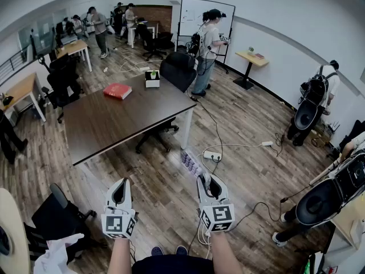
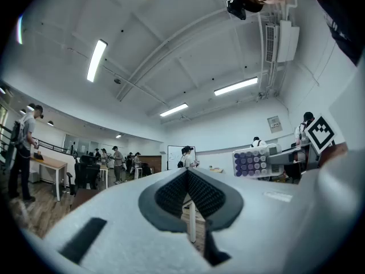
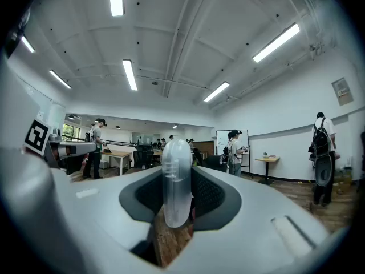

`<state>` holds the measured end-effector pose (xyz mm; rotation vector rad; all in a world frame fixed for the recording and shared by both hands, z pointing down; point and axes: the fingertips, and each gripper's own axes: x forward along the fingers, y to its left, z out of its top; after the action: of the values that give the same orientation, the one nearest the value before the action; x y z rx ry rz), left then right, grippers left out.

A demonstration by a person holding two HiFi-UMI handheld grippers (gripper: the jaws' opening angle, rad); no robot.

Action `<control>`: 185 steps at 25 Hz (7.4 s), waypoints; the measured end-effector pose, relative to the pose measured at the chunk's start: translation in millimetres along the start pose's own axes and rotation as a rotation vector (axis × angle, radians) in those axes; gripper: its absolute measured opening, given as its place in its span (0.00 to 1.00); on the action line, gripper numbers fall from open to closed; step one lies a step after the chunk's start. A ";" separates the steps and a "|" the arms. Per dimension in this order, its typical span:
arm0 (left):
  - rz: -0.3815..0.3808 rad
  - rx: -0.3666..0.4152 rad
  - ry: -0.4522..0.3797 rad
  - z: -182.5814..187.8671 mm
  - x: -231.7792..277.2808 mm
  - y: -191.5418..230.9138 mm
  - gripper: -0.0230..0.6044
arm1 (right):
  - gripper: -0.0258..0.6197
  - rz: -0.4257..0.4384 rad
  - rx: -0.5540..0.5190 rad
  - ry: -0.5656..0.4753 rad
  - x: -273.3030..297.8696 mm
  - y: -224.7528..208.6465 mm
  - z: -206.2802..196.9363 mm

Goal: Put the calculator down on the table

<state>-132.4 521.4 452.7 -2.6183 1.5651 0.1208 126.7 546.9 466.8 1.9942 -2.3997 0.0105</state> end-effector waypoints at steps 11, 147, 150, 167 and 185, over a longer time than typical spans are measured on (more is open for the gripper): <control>0.008 -0.018 0.006 -10.3 3.0 0.1 0.03 | 0.23 0.015 0.034 -0.008 2.0 -4.6 -5.2; 0.149 0.003 0.023 -116.1 761.7 386.4 0.03 | 0.23 0.126 0.056 0.029 864.3 -209.6 1.6; 0.147 -0.002 0.020 -118.1 766.7 392.5 0.03 | 0.23 0.126 0.051 0.033 871.0 -204.8 0.6; 0.143 -0.002 -0.006 -168.3 781.8 407.6 0.03 | 0.23 0.147 0.047 0.106 910.2 -191.5 -66.6; 0.159 -0.035 0.010 -205.6 782.4 433.3 0.03 | 0.23 0.197 0.112 0.159 933.4 -158.7 -113.9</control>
<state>-140.2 -390.9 552.9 -2.5206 1.7899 0.1473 113.3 -397.5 598.7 1.7131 -2.5299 0.3008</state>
